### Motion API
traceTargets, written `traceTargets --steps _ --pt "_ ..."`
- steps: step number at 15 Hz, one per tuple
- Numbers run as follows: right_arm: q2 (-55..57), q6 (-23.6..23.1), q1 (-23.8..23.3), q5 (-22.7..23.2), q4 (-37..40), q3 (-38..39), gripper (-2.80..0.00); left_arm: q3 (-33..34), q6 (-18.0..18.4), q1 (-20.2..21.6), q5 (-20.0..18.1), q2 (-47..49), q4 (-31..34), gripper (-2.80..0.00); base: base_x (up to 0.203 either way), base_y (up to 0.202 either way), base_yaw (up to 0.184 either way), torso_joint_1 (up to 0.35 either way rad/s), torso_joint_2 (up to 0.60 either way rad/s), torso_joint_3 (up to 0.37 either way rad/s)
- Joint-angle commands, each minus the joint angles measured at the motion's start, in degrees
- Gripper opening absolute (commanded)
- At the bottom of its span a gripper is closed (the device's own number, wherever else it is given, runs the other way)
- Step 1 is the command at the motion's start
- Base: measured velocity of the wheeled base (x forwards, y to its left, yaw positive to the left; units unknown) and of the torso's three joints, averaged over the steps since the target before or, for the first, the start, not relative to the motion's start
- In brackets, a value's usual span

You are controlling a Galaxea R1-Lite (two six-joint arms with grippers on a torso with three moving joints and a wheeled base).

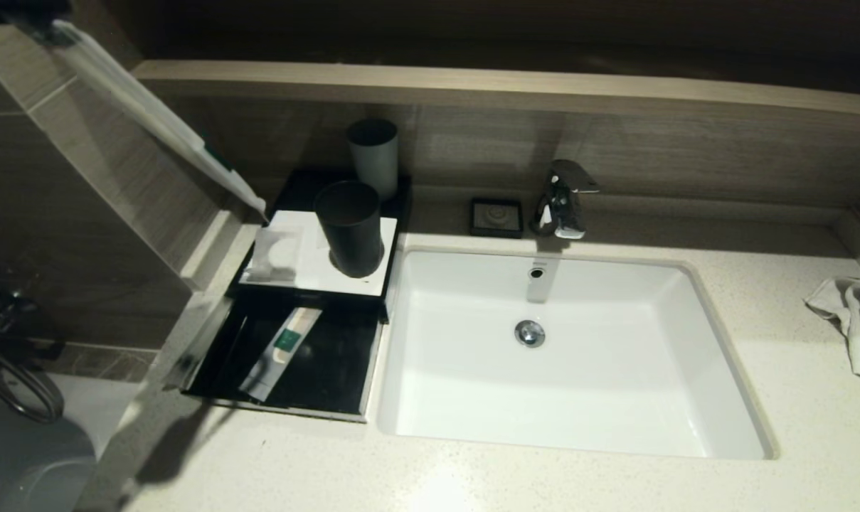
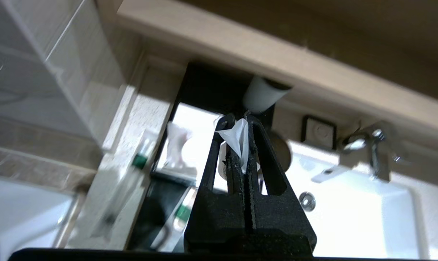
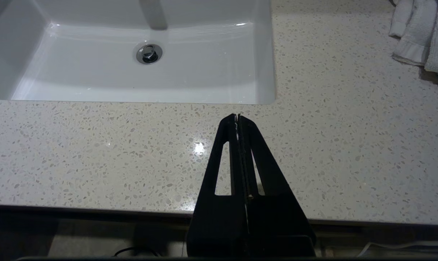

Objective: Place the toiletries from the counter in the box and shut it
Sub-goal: Place the bathroom toiletry into the drawer

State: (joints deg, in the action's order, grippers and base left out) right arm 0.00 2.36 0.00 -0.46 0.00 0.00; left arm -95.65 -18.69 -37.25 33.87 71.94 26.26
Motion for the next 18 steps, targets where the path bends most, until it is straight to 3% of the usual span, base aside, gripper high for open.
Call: traceTargets --steps 1,8,11,15,18 --pt "0.0 0.0 0.0 0.0 0.0 0.0 -2.8 7.3 -0.1 0.1 0.2 -5.1 -0.1 -2.8 0.0 0.0 0.0 0.0 0.0 0.0" --pt "0.0 0.0 0.0 0.0 0.0 0.0 -2.8 25.8 -0.8 0.1 0.0 -13.4 -2.3 -2.8 0.0 0.0 0.0 0.0 0.0 0.0" --pt "0.0 0.0 0.0 0.0 0.0 0.0 -2.8 33.3 -1.1 0.3 0.0 -14.1 -9.3 -2.8 0.0 0.0 0.0 0.0 0.0 0.0" --pt "0.0 0.0 0.0 0.0 0.0 0.0 -2.8 43.1 -0.9 0.3 -0.3 -14.8 -25.1 -2.8 0.0 0.0 0.0 0.0 0.0 0.0" --pt "0.0 0.0 0.0 0.0 0.0 0.0 -2.8 46.7 -0.7 0.3 -0.5 -14.8 -30.7 -2.8 0.0 0.0 0.0 0.0 0.0 0.0"
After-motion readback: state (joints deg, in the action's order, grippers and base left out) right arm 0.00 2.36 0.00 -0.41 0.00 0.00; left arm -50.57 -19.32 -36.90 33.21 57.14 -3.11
